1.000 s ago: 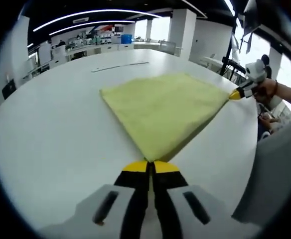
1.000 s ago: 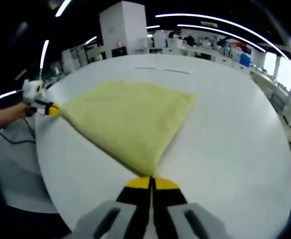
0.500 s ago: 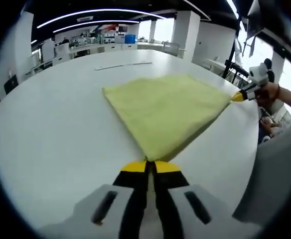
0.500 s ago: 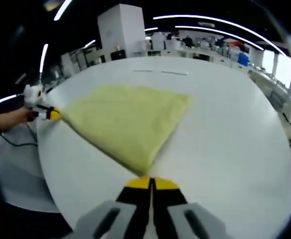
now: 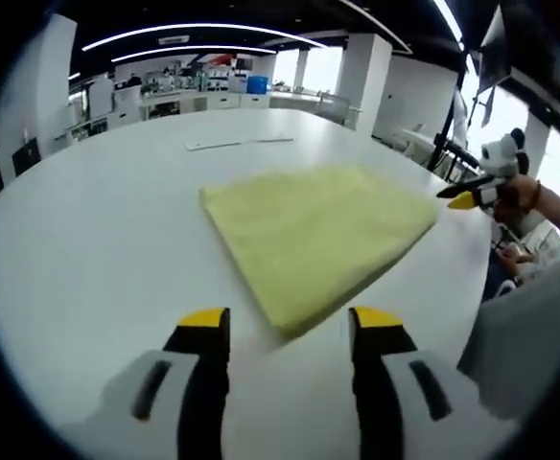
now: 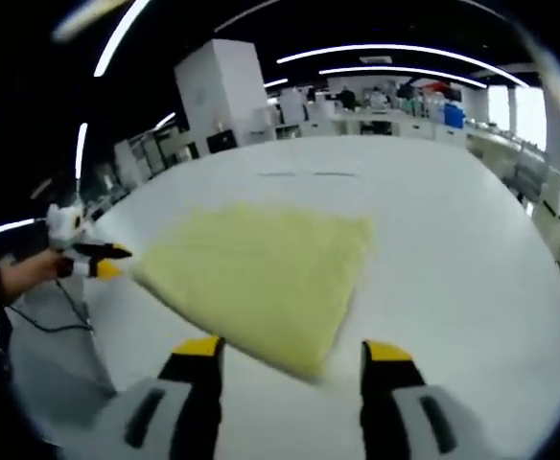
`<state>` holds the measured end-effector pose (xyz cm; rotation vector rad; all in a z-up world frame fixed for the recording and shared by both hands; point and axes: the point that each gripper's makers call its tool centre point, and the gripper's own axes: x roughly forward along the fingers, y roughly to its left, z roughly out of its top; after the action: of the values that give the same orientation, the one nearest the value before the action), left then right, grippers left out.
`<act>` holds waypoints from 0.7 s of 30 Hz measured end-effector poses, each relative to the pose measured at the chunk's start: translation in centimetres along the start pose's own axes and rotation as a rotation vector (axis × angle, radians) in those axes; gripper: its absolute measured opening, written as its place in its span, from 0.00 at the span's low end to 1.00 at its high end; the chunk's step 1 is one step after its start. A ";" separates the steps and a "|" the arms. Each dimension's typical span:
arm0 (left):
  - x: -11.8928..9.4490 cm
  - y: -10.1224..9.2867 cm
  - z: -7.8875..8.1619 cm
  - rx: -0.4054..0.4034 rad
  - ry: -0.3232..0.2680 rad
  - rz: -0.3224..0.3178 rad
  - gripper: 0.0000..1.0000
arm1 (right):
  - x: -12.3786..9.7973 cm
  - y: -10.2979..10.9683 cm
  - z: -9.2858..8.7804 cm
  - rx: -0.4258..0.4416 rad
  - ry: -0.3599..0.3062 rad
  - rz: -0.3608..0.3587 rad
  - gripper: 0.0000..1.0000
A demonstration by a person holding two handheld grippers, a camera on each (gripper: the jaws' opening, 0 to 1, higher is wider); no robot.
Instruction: Fold the garment on the visible template until the final outline fits inside the template.
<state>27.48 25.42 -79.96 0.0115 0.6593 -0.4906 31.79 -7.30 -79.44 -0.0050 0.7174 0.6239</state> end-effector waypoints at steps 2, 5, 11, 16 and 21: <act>-0.3 -0.1 0.3 0.001 0.002 0.004 0.56 | -0.3 0.4 0.6 -0.017 -0.007 0.004 0.67; -0.9 -0.2 0.7 -0.014 -0.005 0.012 0.63 | -0.7 0.8 1.3 -0.038 -0.011 0.009 0.76; -1.8 -0.6 0.6 -0.046 0.036 0.026 0.74 | -1.6 2.1 1.7 -0.062 -0.015 0.023 0.88; -2.7 -1.1 1.3 -0.132 -0.012 0.017 0.80 | -2.4 2.9 1.7 -0.082 -0.009 0.030 0.95; -3.6 -1.1 1.2 -0.162 -0.032 0.031 0.87 | -2.9 3.6 1.7 -0.087 0.008 0.050 0.98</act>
<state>25.28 25.77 -76.72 -0.1390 0.6649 -0.4057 29.21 -5.52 -75.57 -0.0702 0.6993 0.7034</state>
